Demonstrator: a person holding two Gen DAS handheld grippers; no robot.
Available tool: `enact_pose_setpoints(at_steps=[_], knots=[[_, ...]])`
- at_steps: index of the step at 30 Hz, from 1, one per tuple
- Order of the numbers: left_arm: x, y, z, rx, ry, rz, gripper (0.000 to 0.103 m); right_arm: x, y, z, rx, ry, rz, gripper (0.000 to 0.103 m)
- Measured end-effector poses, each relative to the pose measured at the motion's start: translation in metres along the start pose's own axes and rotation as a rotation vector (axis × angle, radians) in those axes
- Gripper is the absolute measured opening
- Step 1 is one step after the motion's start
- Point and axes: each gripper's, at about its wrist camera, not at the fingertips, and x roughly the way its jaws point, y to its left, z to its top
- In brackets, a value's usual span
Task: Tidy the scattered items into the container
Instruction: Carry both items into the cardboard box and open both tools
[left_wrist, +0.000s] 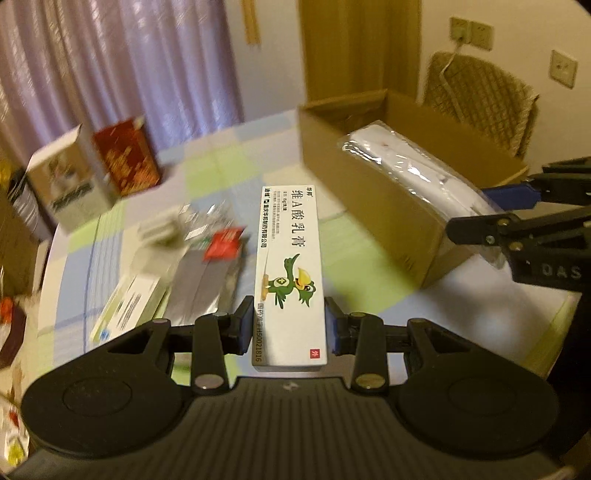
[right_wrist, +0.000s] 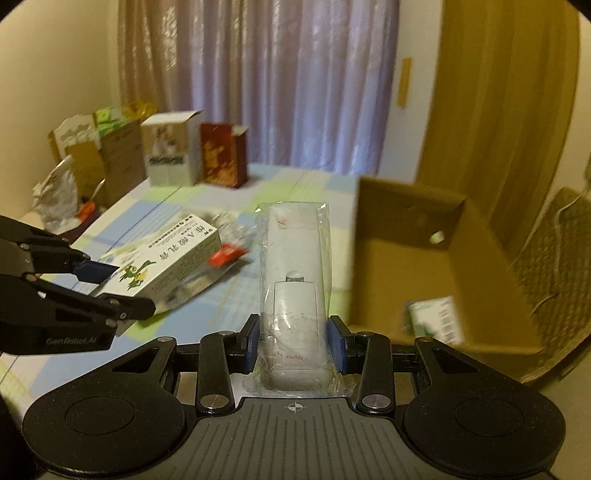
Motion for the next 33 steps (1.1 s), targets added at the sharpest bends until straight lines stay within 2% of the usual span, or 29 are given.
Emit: enact_pose_setpoints(at_steps=[9,18,25,33], knots=[[0.018,-0.062,0.073,0.035,-0.067,-0.09,0.033,0.005,-0.082,0.028,0.051,-0.017,-0.11,0.04],[0.068,-0.112,0.122,0.074,-0.059,-0.133,0.033,0.027,-0.141,0.033,0.102,0.002,-0.132,0.041],[0.103,-0.125,0.127,0.098,-0.018,-0.131,0.033,0.039,-0.163,0.025,0.14,0.026,-0.127,0.041],[0.119,-0.12,0.121,0.098,0.014,-0.132,0.033,0.054,-0.166,0.022,0.149,0.045,-0.115,0.04]])
